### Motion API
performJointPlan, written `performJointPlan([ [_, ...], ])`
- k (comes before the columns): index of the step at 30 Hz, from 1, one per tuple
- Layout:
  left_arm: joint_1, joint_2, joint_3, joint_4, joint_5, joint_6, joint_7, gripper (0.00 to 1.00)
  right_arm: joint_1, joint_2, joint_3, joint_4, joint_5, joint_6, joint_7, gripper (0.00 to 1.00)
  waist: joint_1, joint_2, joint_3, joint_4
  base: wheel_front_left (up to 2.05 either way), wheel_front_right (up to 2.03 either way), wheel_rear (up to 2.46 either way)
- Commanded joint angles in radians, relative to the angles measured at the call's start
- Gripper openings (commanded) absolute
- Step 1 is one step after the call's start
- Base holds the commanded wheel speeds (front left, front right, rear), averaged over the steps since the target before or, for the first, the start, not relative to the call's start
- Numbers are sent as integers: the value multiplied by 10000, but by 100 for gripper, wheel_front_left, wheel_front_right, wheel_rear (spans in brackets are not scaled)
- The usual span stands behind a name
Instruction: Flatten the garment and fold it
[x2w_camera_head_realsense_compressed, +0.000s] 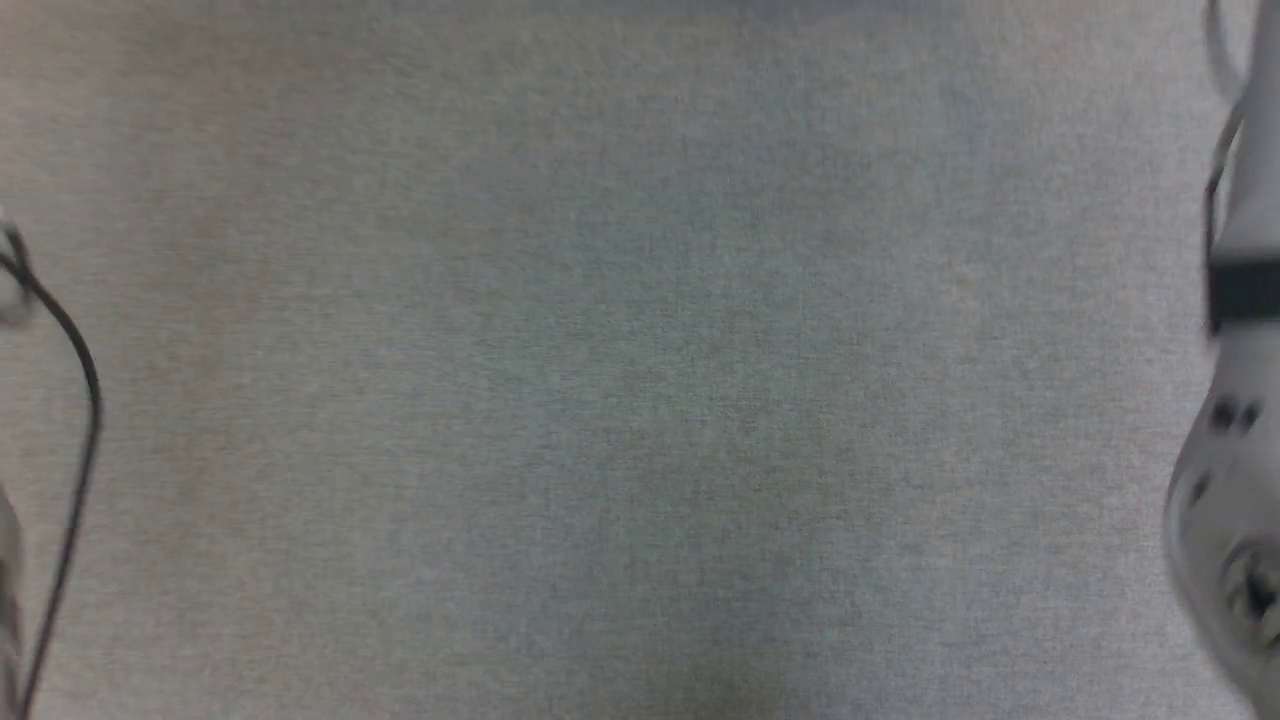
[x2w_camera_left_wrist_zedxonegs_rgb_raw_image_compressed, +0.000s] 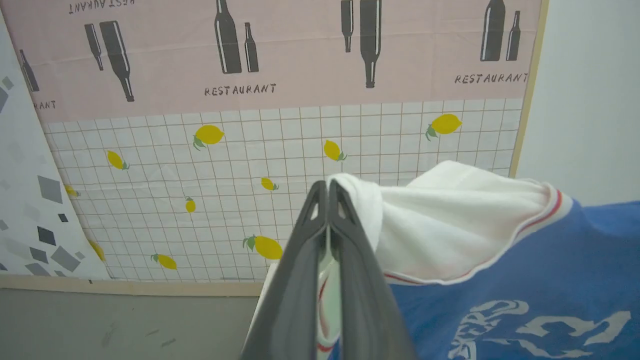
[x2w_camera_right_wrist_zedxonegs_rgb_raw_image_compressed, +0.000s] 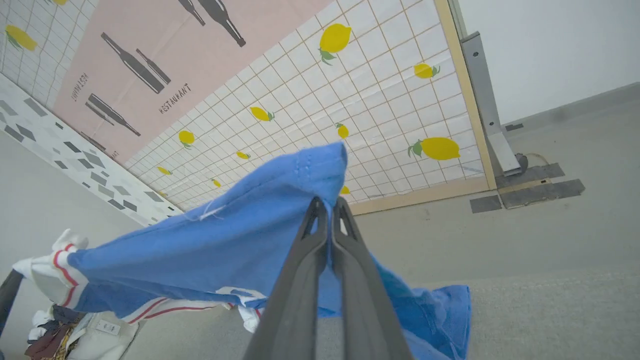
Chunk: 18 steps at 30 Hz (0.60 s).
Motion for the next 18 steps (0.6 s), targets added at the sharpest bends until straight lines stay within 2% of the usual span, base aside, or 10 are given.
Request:
performJointPlan([
  [1,687,40,-36,-14,-181,-78,-58,0,739,-36,99,-379,316,-13,47,0,-1,0,-823,161,0,0,0],
  [8,3986,-21,-32,-1063,-841,-110,-140,0,4997,-482,728,-2671,1448,-13,379,0,-1,0,-2316,449,0,0,0],
  [9,5551,-74,-64,-1845,-1085,160,126,0,6685,-644,759,-3471,1652,-13,459,0,-1,0,-2843,546,0,0,0],
  [10,6168,-53,-32,-2143,-1202,297,250,0,7302,-695,801,-3753,1679,-13,542,0,-1,0,-3004,557,0,0,0],
  [18,10778,15,2,-4352,-2162,1307,1503,0,11150,-1005,1172,-5029,1115,-13,1259,0,-1,0,-3893,523,0,0,0],
])
